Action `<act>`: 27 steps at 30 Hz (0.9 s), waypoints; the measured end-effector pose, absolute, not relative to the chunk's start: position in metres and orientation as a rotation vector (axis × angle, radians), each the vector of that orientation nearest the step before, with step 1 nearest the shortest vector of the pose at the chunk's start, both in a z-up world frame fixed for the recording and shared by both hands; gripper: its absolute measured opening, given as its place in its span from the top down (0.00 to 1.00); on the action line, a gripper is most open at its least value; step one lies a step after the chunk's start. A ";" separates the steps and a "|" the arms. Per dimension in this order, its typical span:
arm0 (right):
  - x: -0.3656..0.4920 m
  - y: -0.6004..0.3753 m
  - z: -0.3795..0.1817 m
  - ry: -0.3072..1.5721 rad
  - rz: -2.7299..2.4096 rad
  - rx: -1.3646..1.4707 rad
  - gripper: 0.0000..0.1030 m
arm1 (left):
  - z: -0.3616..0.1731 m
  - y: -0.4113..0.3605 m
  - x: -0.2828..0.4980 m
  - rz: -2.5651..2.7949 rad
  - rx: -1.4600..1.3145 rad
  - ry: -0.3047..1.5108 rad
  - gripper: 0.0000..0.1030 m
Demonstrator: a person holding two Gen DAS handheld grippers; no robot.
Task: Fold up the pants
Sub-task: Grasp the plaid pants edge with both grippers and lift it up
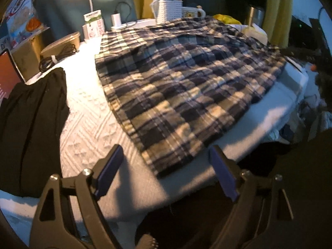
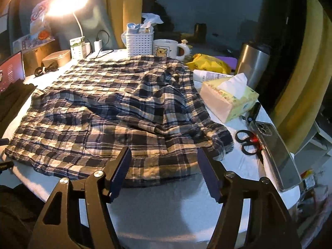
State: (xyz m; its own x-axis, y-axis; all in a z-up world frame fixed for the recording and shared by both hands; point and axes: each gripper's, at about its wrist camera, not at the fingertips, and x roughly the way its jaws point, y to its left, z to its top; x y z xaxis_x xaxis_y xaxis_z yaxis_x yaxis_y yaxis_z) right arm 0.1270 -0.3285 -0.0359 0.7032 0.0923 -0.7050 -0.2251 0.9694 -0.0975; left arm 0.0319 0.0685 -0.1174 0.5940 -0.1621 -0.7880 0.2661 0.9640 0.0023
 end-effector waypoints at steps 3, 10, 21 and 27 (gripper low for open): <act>0.129 -0.334 -0.039 0.779 0.167 -0.172 0.33 | -0.119 0.067 0.039 -0.242 0.114 0.878 0.17; 0.129 -0.347 -0.048 0.800 0.143 -0.160 0.33 | -0.117 0.067 0.043 -0.273 0.106 0.823 0.67; 0.129 -0.374 -0.055 0.786 0.039 -0.275 0.33 | -0.104 0.089 0.029 -0.329 -0.081 0.850 0.91; 0.145 -0.370 -0.071 0.781 0.055 -0.374 0.33 | -0.091 0.092 0.033 -0.325 -0.091 0.833 0.91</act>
State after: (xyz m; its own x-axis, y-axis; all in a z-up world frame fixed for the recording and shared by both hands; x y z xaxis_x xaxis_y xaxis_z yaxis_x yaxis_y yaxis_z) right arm 0.1447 -0.3702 -0.0707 0.7121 -0.0883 -0.6965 -0.1857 0.9330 -0.3082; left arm 0.0329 0.0917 -0.0914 0.6268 -0.3185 -0.7112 0.2477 0.9467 -0.2057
